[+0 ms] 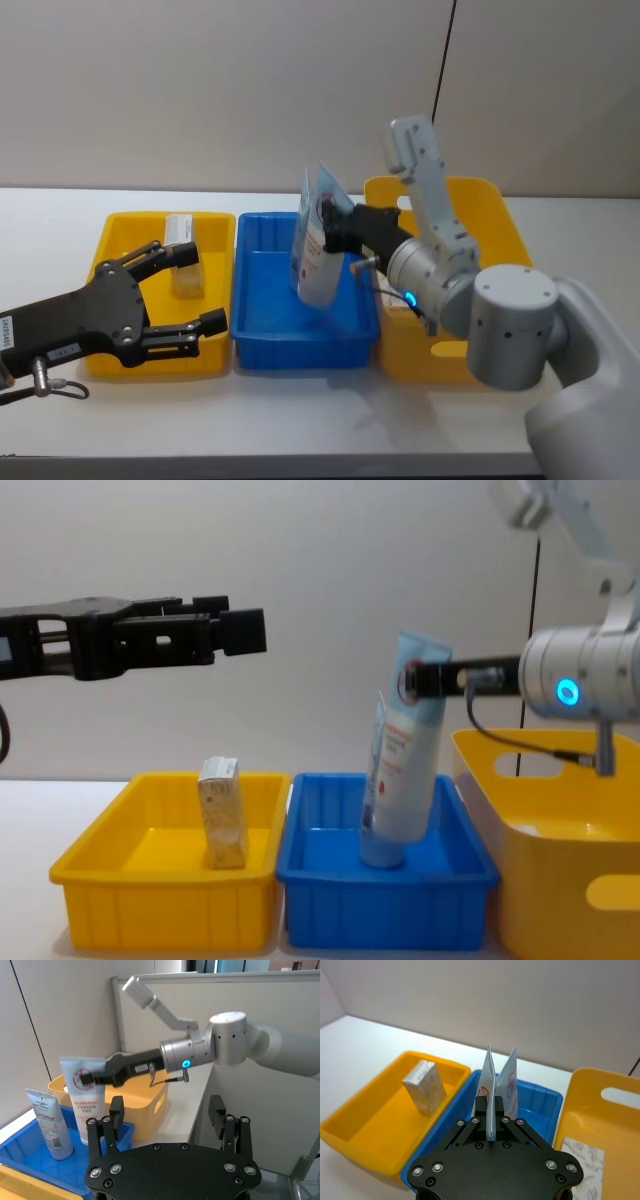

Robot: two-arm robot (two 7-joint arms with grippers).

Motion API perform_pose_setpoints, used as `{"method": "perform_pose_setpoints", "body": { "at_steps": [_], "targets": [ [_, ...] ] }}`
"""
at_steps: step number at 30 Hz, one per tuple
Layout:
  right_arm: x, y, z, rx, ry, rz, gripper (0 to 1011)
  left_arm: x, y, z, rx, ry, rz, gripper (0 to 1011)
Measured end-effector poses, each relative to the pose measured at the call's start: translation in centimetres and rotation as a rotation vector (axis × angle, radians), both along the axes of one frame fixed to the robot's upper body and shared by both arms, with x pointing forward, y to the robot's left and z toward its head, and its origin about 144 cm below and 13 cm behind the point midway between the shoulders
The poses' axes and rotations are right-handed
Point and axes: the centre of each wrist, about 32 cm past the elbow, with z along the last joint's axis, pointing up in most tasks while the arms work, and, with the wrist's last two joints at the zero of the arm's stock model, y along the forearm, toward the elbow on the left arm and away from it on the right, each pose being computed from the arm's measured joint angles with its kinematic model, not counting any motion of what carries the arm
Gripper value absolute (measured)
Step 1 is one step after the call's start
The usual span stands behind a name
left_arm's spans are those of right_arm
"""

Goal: Bimanual collaborative sorting of washing and personal care products

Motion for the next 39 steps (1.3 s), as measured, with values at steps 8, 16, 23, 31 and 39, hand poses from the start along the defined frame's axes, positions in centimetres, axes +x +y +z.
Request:
{"method": "perform_pose_setpoints", "body": {
  "at_steps": [8,16,23,31,39],
  "targets": [
    [-0.2,-0.8,2.2,0.076,-0.038,0.007,60,0.0,0.0,0.0,0.000,0.000,0.000,1001],
    [0.0,-2.2,4.6,0.143,-0.088,-0.015,60,0.0,0.0,0.0,0.000,0.000,0.000,1001],
    [0.5,-3.9,6.3,0.185,-0.135,-0.064,60,0.0,0.0,0.0,0.000,0.000,0.000,1001],
    [0.9,-6.4,8.1,0.220,-0.187,-0.126,60,0.0,0.0,0.0,0.000,0.000,0.000,1001],
    [0.7,-8.3,9.1,0.234,-0.219,-0.166,60,0.0,0.0,0.0,0.000,0.000,0.000,1001]
  ]
}}
